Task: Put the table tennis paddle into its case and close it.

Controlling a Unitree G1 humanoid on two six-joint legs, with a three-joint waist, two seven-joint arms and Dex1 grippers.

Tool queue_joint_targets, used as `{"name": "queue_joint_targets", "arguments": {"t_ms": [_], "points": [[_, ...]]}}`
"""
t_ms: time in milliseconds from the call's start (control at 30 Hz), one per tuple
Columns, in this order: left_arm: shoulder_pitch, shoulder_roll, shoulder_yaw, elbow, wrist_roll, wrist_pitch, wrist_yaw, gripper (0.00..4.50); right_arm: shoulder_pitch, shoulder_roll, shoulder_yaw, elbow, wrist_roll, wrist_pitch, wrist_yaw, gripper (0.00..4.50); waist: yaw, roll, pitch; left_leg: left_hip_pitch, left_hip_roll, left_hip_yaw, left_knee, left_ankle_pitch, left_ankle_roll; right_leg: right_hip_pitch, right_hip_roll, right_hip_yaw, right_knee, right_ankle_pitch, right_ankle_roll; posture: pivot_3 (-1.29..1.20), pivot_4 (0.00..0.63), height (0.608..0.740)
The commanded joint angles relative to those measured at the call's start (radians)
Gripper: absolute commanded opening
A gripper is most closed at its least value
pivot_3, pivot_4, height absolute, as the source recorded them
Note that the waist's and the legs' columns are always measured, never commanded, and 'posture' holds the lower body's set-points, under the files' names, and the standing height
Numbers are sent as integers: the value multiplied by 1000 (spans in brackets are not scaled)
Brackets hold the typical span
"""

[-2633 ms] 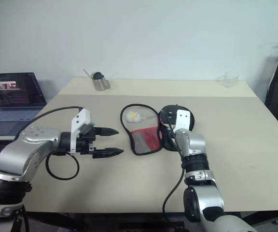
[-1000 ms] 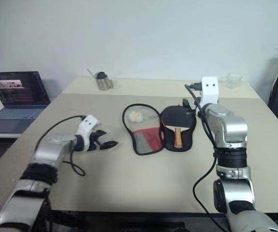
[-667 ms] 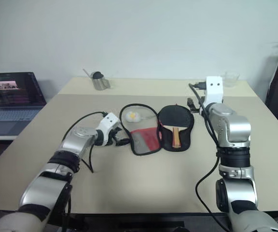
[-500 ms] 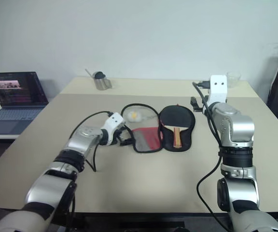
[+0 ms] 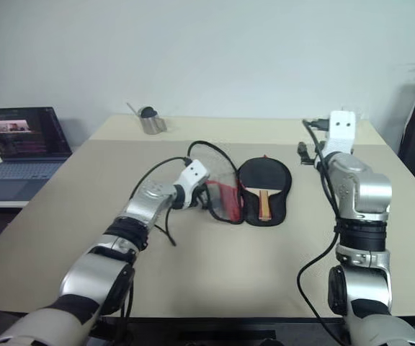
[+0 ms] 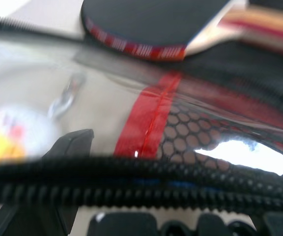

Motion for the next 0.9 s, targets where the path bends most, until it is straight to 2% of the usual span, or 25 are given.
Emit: {"name": "queue_joint_targets", "arguments": {"t_ms": [33,300,467,600,767,900], "points": [[-6,-44,-8,-80,-4,-5,13,4500,-24,-45,-49,-7,-6,-40,-18,4469,0,0,0,0,0,0,0,0,0,0,0,0,0,0,0,0,150,740],[88,-109,-50,-246,1,67,-4,4500,-20,-213,-136,36,-26,-99,-43,4469,0,0,0,0,-1,0,0,0,0,0,0,1,0,0,0,0,150,740],[150,-106,-86,-340,12,140,-20,4500,-10,-238,-148,27,-23,-97,-45,4469,-7,0,0,2,0,0,-1,0,0,0,1,2,1,0,0,0,150,740],[159,-80,-72,-366,8,166,-10,4500,5,-228,-124,0,7,-41,8,4469,-6,0,0,3,2,0,0,0,0,0,2,2,2,0,0,0,150,740],[165,20,16,-515,-137,185,-171,4500,14,-108,-199,8,104,202,-7,4469,-10,0,0,3,5,0,0,0,0,1,4,3,2,0,0,0,150,740],[188,214,79,-697,-283,258,-407,4500,79,6,-166,20,125,253,4,4469,-10,1,0,2,6,0,-1,0,0,0,6,2,1,0,-1,0,150,740]]}}
